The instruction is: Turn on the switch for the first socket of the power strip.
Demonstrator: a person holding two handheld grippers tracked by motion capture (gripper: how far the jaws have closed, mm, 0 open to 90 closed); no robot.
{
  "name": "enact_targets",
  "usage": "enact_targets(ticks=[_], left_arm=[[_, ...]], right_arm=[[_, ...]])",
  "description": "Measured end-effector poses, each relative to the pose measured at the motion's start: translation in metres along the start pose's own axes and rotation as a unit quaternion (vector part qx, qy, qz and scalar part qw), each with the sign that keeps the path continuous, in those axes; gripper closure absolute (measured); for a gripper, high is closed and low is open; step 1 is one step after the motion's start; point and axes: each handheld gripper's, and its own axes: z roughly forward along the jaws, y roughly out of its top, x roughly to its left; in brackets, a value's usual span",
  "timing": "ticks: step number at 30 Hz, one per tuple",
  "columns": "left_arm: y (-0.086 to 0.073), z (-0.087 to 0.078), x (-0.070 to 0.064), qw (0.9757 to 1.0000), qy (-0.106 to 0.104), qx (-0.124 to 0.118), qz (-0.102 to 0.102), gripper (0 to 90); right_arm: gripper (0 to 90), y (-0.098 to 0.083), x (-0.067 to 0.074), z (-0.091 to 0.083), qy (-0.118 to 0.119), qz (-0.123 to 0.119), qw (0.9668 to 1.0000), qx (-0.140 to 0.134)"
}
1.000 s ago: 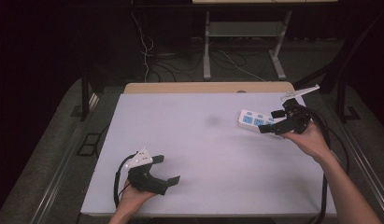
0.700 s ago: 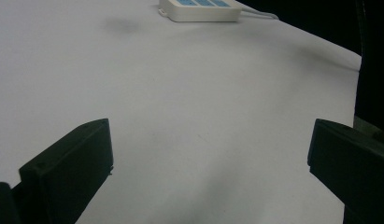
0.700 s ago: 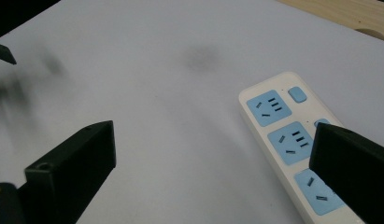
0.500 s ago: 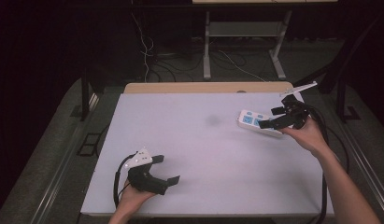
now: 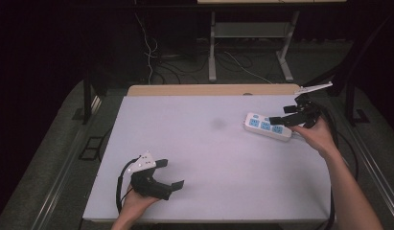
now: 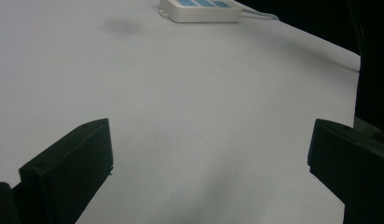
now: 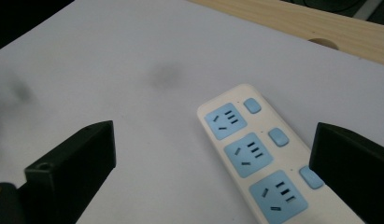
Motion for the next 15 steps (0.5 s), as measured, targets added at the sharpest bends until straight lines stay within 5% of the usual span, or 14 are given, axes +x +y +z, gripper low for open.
enact_targets(ticks=[9, 11, 15], left_arm=[[0.0, 0.001, 0.0, 1.0, 0.0, 0.002, 0.001, 0.0], [0.0, 0.001, -0.001, 1.0, 0.0, 0.002, 0.002, 0.0], [0.0, 0.002, -0.001, 1.0, 0.0, 0.003, 0.003, 0.0]], right_arm=[[5.4, -0.003, -0.02, -0.002, -0.016, 0.024, 0.9995, -0.014], [16.7, -0.003, -0.024, -0.003, -0.025, 0.028, 0.9992, -0.016], [23.9, -0.002, -0.03, -0.003, -0.039, 0.038, 0.9985, -0.012]])
